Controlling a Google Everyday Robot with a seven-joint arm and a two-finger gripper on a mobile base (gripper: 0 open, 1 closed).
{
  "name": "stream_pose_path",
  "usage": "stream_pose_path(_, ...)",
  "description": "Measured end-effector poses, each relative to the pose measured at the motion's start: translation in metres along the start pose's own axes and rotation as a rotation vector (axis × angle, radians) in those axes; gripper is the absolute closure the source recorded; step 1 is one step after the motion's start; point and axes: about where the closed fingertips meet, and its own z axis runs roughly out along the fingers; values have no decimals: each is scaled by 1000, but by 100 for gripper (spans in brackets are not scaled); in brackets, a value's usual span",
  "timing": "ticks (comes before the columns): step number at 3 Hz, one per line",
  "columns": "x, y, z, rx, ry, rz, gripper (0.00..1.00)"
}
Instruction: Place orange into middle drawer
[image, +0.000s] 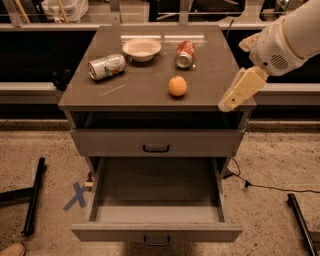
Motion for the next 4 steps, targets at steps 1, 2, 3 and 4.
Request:
stream_pose_path(1, -12, -15, 47, -66, -102, -27, 0)
stream_pose_path(2, -20, -19, 77, -123, -173, -27, 0)
stream_pose_path(3, -31, -18, 113, -179, -226, -8, 0)
stream_pose_path(4, -35, -18, 133, -203, -246, 18, 0)
